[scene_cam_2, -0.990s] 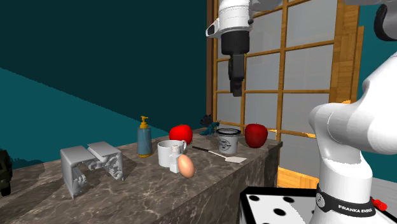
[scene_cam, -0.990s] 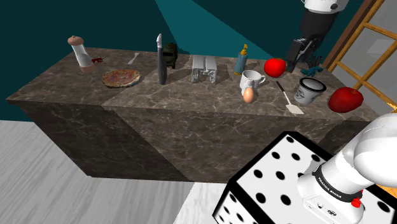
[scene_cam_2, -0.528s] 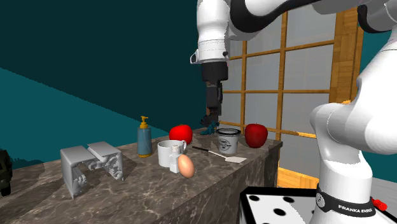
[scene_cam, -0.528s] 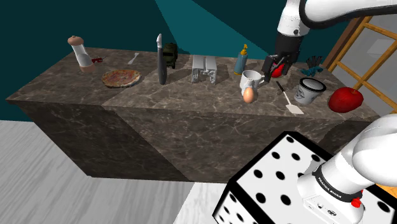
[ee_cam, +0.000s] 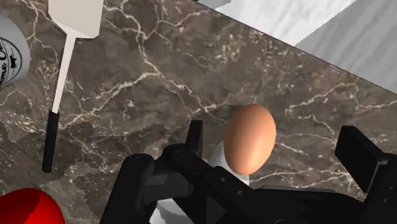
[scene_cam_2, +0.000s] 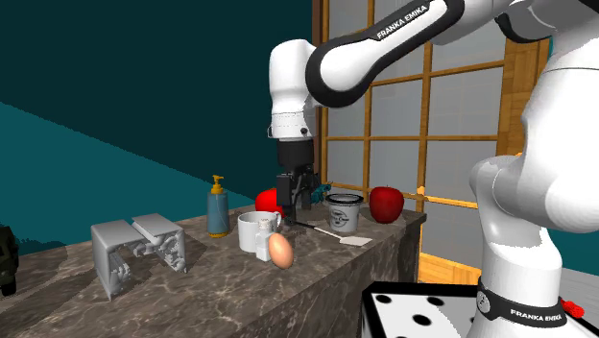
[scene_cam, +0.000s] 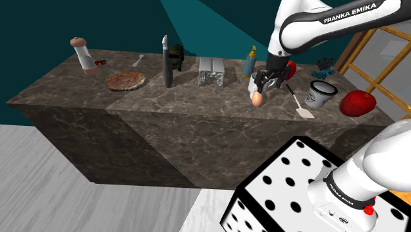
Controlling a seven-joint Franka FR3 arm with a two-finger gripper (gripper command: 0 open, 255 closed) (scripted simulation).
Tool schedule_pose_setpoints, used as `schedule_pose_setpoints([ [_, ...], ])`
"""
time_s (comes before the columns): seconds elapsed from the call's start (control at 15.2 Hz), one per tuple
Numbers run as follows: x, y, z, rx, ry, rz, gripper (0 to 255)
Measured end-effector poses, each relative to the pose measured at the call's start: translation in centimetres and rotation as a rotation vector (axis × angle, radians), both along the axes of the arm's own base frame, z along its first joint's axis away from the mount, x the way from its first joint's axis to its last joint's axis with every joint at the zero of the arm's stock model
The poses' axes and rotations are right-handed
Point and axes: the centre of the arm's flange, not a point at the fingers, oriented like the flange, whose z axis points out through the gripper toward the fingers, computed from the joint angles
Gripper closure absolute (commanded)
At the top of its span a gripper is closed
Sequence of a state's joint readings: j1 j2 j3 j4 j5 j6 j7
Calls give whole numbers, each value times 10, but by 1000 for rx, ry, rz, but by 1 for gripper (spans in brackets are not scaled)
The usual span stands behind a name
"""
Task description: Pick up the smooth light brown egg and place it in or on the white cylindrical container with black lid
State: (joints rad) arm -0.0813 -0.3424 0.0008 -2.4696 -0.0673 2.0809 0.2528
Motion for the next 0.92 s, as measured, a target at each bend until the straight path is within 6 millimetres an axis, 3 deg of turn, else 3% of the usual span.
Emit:
schedule_pose_setpoints([
  [0.33, 30, -15, -52, 11, -5, -76, 0],
  [0.79, 33, -17, -90, 12, -6, -85, 0],
  [0.92, 32, -17, -93, 12, -6, -85, 0],
])
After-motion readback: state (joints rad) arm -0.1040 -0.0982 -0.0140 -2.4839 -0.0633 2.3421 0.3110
